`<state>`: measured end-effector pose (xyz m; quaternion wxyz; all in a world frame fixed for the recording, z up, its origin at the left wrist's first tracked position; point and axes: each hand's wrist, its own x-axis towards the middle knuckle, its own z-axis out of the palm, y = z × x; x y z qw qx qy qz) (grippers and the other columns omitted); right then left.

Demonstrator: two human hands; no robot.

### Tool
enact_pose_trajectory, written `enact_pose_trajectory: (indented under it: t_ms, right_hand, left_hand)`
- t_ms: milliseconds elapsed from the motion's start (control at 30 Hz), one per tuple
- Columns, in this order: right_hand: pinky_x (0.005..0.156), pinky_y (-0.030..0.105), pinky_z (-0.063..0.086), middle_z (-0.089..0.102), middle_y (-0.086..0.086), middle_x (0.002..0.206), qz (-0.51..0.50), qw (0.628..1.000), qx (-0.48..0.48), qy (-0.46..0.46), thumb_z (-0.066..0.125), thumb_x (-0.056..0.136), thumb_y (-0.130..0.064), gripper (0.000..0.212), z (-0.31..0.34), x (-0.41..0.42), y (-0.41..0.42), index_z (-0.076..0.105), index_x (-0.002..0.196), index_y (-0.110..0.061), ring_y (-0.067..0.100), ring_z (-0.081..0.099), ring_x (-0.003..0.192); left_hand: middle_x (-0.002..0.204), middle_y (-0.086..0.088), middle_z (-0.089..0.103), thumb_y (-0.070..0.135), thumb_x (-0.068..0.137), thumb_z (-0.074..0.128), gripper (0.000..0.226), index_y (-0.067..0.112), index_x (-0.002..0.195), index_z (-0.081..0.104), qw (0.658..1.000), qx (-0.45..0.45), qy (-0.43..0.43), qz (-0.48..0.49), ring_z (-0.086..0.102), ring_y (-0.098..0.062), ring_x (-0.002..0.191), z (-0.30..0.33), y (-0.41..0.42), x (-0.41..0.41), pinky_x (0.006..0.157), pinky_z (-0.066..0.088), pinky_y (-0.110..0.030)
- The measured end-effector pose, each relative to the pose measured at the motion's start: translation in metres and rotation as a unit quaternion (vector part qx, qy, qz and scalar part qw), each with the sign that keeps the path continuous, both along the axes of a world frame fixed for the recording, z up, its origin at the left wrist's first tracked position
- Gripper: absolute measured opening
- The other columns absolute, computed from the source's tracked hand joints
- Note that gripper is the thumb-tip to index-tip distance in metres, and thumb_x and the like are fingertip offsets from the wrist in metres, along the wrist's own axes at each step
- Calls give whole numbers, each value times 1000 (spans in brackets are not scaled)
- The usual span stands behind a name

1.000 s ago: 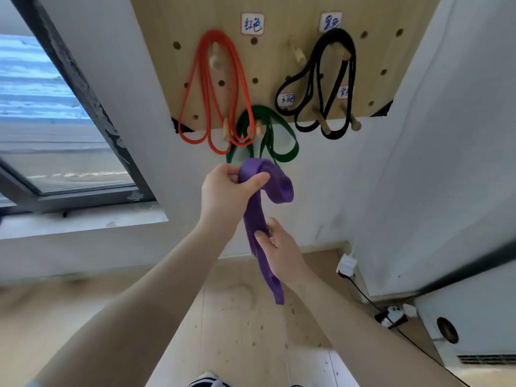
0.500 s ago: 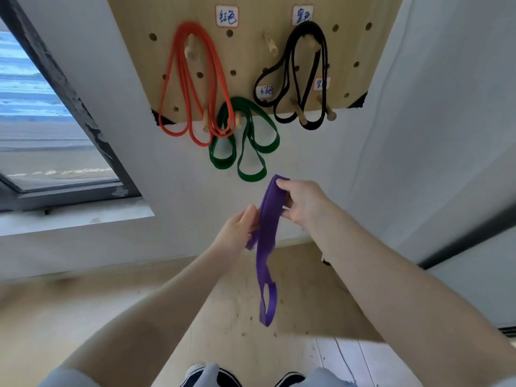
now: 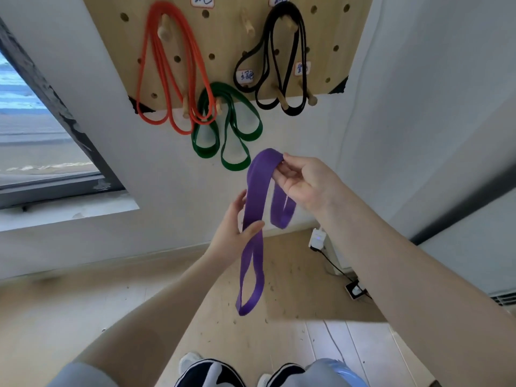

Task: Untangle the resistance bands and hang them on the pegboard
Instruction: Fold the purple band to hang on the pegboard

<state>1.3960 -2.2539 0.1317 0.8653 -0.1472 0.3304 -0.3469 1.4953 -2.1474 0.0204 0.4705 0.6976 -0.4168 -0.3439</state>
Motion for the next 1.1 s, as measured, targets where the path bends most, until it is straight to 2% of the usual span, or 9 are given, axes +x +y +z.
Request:
enact_pose_trajectory:
  t_ms: [67, 167, 333, 433, 533, 667, 833, 967, 1100]
  right_hand:
    - [65, 38, 58, 66, 19, 65, 7, 1000, -4, -17, 45, 93, 6, 11, 5, -4, -2, 54, 87, 5, 26, 69, 65]
    - [59, 35, 57, 66, 18, 59, -15, 999, -10, -39, 46, 94, 5, 12, 9, -7, -9, 54, 85, 5, 24, 68, 52]
    - [85, 33, 55, 62, 8, 58, 0, 997, -75, -33, 50, 96, -14, 14, 8, -3, -23, 53, 92, -1, 16, 64, 62]
    - [104, 30, 39, 64, 5, 82, 83, 972, -189, 109, 42, 98, -40, 38, -4, -4, -28, 55, 108, -6, 12, 59, 77]
    - [91, 30, 46, 68, 4, 100, 174, 901, -302, 257, 35, 100, -40, 40, -41, -18, -7, 64, 101, -12, 17, 63, 93]
    - [77, 28, 48, 65, 5, 93, 160, 898, -340, 230, 44, 99, -24, 20, -89, -37, 25, 60, 101, -13, 19, 60, 85]
    - [70, 24, 56, 65, 5, 105, 166, 879, -367, 256, 63, 88, -16, 34, -90, -39, 32, 46, 118, -18, 15, 67, 86]
    - [79, 35, 57, 65, 0, 102, 126, 862, -424, 249, 63, 88, -13, 24, -66, -35, 29, 50, 103, -27, 18, 66, 90]
    - [79, 29, 55, 66, -2, 100, 98, 832, -479, 261, 60, 90, -14, 17, -37, -30, 23, 54, 101, -25, 15, 64, 91]
  left_hand:
    - [121, 7, 58, 16, 90, 59, 45, 21, 132, 42, 999, -10, -11, -30, 59, -9, 107, 11, -4, 9, 86, 53, -27]
    - [95, -2, 68, 5, 87, 61, 19, 10, 104, 59, 999, -4, 4, -44, 66, -5, 80, 25, -6, 21, 76, 56, -26]
    - [91, -2, 69, 7, 88, 60, 12, 8, 100, 61, 999, -23, -8, -40, 66, -13, 83, 47, -11, 10, 82, 55, -30]
    - [87, -4, 69, 10, 91, 57, 6, 10, 96, 59, 995, -77, 51, 21, 67, -8, 76, 72, -24, -2, 72, 56, -22]
    - [80, -3, 69, 18, 91, 59, 9, 10, 89, 57, 983, -88, 118, 110, 67, -10, 69, 86, -40, -6, 66, 57, -24]
    - [74, -6, 67, 19, 91, 60, 16, 8, 79, 57, 973, -14, 175, 149, 66, -16, 66, 76, -43, -15, 66, 58, -27]
    - [89, -9, 70, 8, 92, 55, 10, 7, 89, 64, 965, -11, 222, 137, 68, -20, 86, 78, -37, -18, 80, 57, -32]
    - [104, -6, 70, 14, 92, 55, 27, 8, 118, 60, 978, -67, 169, 102, 66, -18, 98, 86, -31, -9, 88, 53, -30]
    - [108, -6, 67, 26, 98, 45, 32, 12, 125, 54, 960, -71, 266, 56, 65, -17, 95, 81, -18, -19, 90, 52, -34]
